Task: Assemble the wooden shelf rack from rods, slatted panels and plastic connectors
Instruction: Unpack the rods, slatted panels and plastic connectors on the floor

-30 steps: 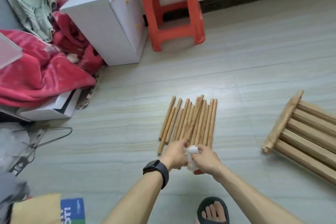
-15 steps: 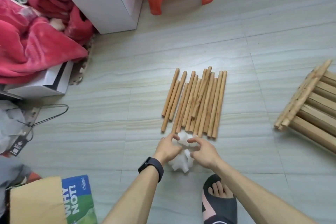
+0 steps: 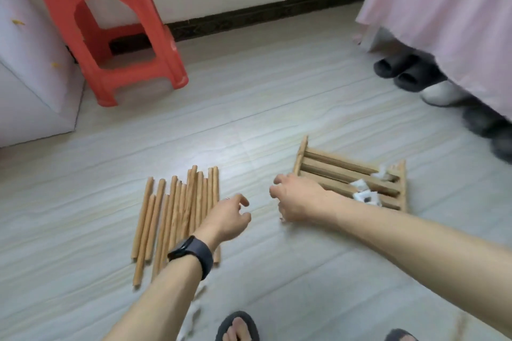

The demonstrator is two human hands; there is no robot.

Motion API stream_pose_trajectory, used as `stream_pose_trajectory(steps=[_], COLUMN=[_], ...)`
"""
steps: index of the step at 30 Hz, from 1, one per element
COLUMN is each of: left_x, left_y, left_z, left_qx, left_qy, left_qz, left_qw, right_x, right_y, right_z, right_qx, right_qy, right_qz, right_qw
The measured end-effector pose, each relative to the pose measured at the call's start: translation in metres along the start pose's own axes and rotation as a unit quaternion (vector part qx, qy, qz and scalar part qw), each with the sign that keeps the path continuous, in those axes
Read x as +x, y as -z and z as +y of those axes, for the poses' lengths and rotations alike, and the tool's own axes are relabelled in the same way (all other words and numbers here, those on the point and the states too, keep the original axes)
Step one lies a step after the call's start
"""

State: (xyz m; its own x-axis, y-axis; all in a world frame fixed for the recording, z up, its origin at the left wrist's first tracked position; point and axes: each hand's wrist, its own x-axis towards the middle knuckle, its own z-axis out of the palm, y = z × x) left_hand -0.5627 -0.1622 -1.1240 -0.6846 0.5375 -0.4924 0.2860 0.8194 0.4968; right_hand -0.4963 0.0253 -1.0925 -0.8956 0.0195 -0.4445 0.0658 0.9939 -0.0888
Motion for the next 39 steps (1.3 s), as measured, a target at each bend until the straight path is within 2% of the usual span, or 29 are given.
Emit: stream_pose_trajectory(steps=[3, 7, 10, 12, 15, 19, 22, 27, 32, 36, 39], left_x=[0.025, 0.055, 0.082, 0.099, 0.124, 0.158, 0.175, 0.185, 0.198, 0.205, 0.209], left_y=[-0.003, -0.039, -0.082, -0.114, -0.156, -0.189, -0.204, -0.211, -0.205, -0.199, -0.196], left_z=[0.083, 0.16, 0.187, 0.198, 0.212, 0.231, 0.242, 0.253, 0.261, 0.259, 0.252], left_qx=[0.05, 0.13, 0.17, 0.178, 0.149, 0.062, 0.108, 0.131, 0.132, 0.082, 0.021], left_qy=[-0.09, -0.168, -0.189, -0.19, -0.167, -0.1, -0.083, -0.068, -0.052, -0.044, -0.042], left_qz=[-0.003, -0.017, -0.043, -0.062, -0.086, -0.071, -0.067, -0.095, -0.136, -0.172, -0.136], left_qw=[0.995, 0.977, 0.966, 0.964, 0.971, 0.991, 0.988, 0.984, 0.981, 0.981, 0.99], right_x=[-0.035, -0.082, -0.106, -0.113, -0.109, -0.088, -0.074, -0.075, -0.076, -0.072, -0.072], right_y=[-0.006, -0.067, -0.121, -0.148, -0.171, -0.184, -0.185, -0.183, -0.177, -0.175, -0.175], right_z=[0.059, 0.134, 0.176, 0.194, 0.209, 0.212, 0.212, 0.221, 0.227, 0.232, 0.235], right_qx=[0.104, 0.235, 0.259, 0.263, 0.25, 0.203, 0.203, 0.269, 0.264, 0.229, 0.248], right_qy=[-0.063, -0.226, -0.343, -0.378, -0.371, -0.355, -0.355, -0.353, -0.341, -0.336, -0.314], right_qz=[0.062, 0.125, 0.1, 0.057, 0.018, 0.025, 0.025, 0.02, -0.017, -0.025, -0.013], right_qw=[0.991, 0.937, 0.897, 0.886, 0.894, 0.912, 0.912, 0.896, 0.902, 0.913, 0.916])
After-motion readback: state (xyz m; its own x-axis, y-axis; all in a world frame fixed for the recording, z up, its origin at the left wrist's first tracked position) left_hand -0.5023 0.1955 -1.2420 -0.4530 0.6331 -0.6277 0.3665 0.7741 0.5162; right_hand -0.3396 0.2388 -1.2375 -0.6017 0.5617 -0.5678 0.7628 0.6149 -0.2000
